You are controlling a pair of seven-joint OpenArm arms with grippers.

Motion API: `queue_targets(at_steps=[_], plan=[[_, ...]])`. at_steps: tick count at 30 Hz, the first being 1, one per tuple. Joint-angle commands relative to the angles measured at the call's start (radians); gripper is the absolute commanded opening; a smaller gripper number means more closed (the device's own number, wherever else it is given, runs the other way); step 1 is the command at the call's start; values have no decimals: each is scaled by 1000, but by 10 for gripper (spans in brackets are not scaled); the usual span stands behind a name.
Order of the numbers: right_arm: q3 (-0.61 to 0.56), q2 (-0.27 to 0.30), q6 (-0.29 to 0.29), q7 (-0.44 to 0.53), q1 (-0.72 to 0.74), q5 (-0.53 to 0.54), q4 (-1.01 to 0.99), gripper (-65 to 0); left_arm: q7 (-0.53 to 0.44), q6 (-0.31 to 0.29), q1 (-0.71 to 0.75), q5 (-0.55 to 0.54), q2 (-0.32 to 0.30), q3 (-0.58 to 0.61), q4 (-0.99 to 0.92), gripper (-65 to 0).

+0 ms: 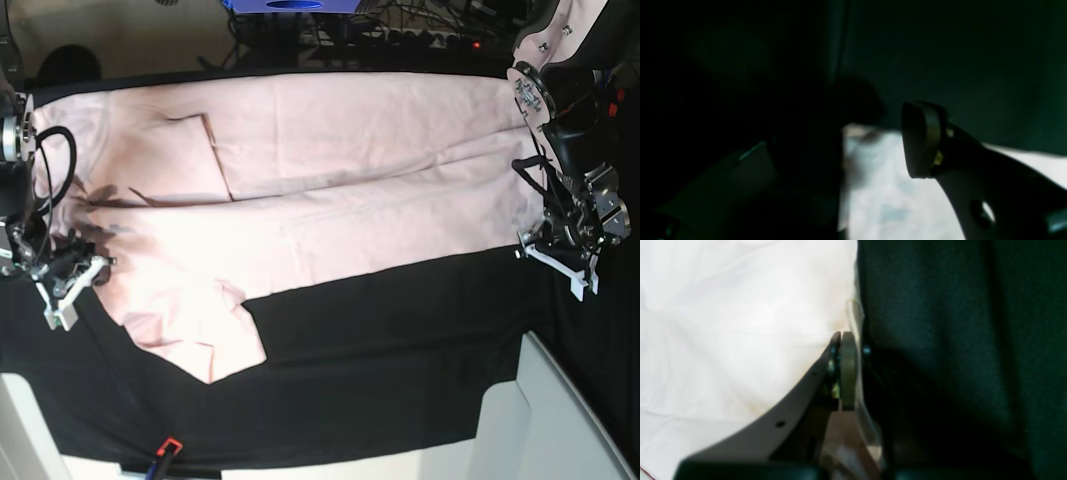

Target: Fold the T-shirt properly

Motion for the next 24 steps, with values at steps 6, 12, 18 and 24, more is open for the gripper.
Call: queue_targets(at_steps=[6,12,18,24], plan=[[1,17,4,-6,11,-5,39,-650,-25,-3,-28,29,-29,-84,-52,-208],[1,13,4,-6,11,-5,39,-650,-25,-7,-31,28,5,-86,-96,-208],[1,17,4,-6,9,-5,39,-650,-25,-7,-31,28,28,-84,-102,-294],[1,18,4,-6,9,-5,39,-650,-25,-7,-26,28,36,-84,-102,-519]])
